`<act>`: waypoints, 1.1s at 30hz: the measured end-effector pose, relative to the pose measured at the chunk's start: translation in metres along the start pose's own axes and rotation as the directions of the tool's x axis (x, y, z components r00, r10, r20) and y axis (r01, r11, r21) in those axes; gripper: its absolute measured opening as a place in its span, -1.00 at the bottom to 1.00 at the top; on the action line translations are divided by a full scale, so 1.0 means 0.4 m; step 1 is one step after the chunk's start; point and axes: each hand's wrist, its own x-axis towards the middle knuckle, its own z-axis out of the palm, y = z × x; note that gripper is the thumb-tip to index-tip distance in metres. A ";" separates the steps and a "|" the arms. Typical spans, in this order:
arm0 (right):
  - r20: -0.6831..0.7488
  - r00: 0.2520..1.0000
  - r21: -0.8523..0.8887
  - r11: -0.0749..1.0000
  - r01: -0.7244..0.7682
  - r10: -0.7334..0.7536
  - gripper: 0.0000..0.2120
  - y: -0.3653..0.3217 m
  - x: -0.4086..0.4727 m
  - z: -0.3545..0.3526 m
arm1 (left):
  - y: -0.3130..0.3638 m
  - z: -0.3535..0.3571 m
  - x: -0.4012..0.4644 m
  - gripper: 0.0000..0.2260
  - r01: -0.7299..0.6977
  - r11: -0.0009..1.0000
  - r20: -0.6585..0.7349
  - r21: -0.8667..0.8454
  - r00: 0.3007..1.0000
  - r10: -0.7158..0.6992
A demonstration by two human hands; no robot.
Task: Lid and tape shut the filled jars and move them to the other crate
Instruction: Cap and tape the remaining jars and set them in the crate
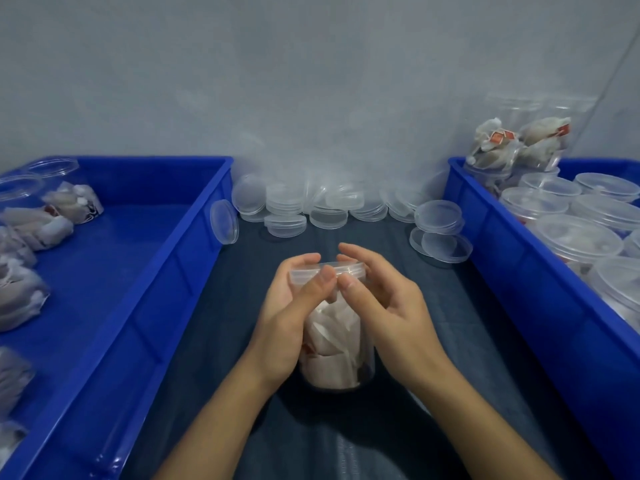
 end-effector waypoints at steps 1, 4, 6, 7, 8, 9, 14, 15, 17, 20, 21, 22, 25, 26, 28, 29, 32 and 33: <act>-0.008 1.000 0.011 1.000 -0.004 0.004 -0.64 0.000 0.000 -0.002 | 0.000 -0.001 0.000 -0.50 0.000 1.000 0.003 -0.004 1.000 0.000; -0.047 0.999 0.023 0.999 -0.026 0.027 -0.69 0.000 0.002 -0.007 | -0.004 -0.004 0.000 -0.50 0.007 0.999 0.018 -0.037 1.000 -0.006; -0.050 0.998 0.024 0.999 -0.038 0.039 -0.67 0.000 0.003 -0.010 | -0.005 -0.004 0.000 -0.49 0.011 0.999 0.020 -0.052 1.000 -0.010; -0.042 0.998 0.024 0.999 -0.040 0.041 -0.66 0.000 0.003 -0.010 | -0.004 -0.004 0.000 -0.49 0.008 0.999 0.016 -0.054 1.000 -0.008; -0.032 0.999 0.018 0.999 -0.037 0.038 -0.65 0.001 0.002 -0.009 | -0.004 -0.003 0.000 -0.50 0.004 0.999 0.011 -0.049 1.000 -0.004; -0.024 0.999 0.007 1.000 -0.029 0.029 -0.63 0.003 0.001 -0.008 | -0.002 -0.003 0.000 -0.50 0.001 0.999 0.007 -0.043 1.000 0.000; -0.021 1.000 -0.003 1.000 0.006 -0.006 -0.54 0.014 0.001 -0.005 | 0.000 -0.002 -0.001 -0.50 0.006 0.999 0.012 -0.041 1.000 -0.005; -0.021 1.000 -0.004 1.000 0.005 -0.005 -0.56 0.015 0.002 -0.006 | -0.001 -0.003 -0.001 -0.50 0.006 0.999 0.014 -0.042 1.000 -0.006; -0.020 1.000 -0.007 1.000 0.001 -0.001 -0.58 0.018 0.004 -0.012 | 0.000 -0.003 0.001 -0.50 0.009 0.999 0.018 -0.051 1.000 -0.008; -0.015 1.000 -0.026 1.000 -0.001 0.000 -0.56 0.019 0.004 -0.016 | 0.000 0.000 0.001 -0.49 0.013 0.998 0.013 -0.062 1.000 -0.012; -0.013 1.000 -0.025 1.000 0.002 -0.002 -0.55 0.018 0.002 -0.015 | -0.001 0.000 0.001 -0.49 0.011 0.998 0.013 -0.061 1.000 -0.011; -0.012 1.000 -0.019 1.000 0.006 -0.006 -0.54 0.018 0.001 -0.014 | -0.002 0.000 0.001 -0.49 0.010 0.998 0.014 -0.059 1.000 -0.009; -0.019 0.999 -0.008 0.999 0.033 -0.033 -0.54 0.018 0.000 -0.010 | -0.002 -0.003 0.001 -0.50 0.004 0.999 0.025 -0.033 1.000 -0.003; -0.025 0.999 -0.001 0.999 0.036 -0.036 -0.55 0.017 0.000 -0.010 | -0.001 -0.004 0.001 -0.51 0.003 1.000 0.033 -0.019 0.999 -0.002; -0.027 0.999 0.022 0.999 0.029 -0.028 -0.55 0.014 0.003 -0.010 | -0.003 -0.009 0.004 -0.51 -0.013 1.000 0.045 0.010 0.999 0.013; -0.026 0.999 0.029 0.999 0.020 -0.020 -0.55 0.012 0.004 -0.011 | -0.004 -0.012 0.005 -0.49 -0.022 0.999 0.047 0.025 0.999 0.020; -0.016 1.000 0.033 0.999 -0.016 0.016 -0.59 0.010 0.005 -0.017 | -0.006 -0.015 0.004 -0.37 -0.022 0.999 0.053 0.043 0.998 0.020; -0.009 1.000 0.035 0.999 -0.027 0.028 -0.59 0.007 0.003 -0.020 | -0.006 -0.017 0.003 -0.34 -0.026 0.999 0.059 0.044 0.998 0.023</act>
